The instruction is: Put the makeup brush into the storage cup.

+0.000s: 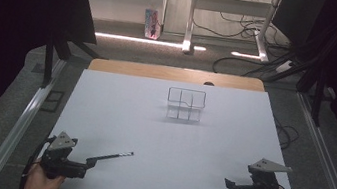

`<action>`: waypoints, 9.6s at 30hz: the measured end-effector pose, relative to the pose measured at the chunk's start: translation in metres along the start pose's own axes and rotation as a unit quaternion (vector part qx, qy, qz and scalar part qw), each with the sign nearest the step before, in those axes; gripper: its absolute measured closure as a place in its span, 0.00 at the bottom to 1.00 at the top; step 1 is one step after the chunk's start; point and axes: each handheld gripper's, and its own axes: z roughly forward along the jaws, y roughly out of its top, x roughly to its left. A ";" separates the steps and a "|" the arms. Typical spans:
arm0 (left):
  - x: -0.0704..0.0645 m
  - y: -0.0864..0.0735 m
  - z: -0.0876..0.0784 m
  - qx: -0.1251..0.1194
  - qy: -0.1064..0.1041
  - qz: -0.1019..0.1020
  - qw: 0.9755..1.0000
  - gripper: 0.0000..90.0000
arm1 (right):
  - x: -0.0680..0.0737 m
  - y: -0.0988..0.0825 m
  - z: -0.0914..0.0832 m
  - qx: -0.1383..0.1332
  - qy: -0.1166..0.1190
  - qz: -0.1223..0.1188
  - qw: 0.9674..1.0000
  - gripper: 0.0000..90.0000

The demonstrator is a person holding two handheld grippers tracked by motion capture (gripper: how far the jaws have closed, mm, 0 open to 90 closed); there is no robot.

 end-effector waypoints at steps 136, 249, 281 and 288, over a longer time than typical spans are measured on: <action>-0.023 0.074 0.098 0.285 -0.078 0.158 0.942 0.81 | 0.003 0.001 0.007 0.020 0.013 -0.010 1.000 0.01; -0.047 0.087 0.047 -0.085 -0.221 0.054 0.970 0.94 | 0.010 0.034 0.001 -0.106 0.067 -0.012 0.992 0.01; -0.067 0.101 0.069 -0.094 -0.234 0.060 0.966 0.94 | 0.039 0.084 0.025 -0.125 0.153 0.037 0.980 0.01; -0.072 0.104 0.074 -0.098 -0.240 0.062 0.964 0.94 | 0.047 0.092 0.031 -0.122 0.169 0.033 0.978 0.00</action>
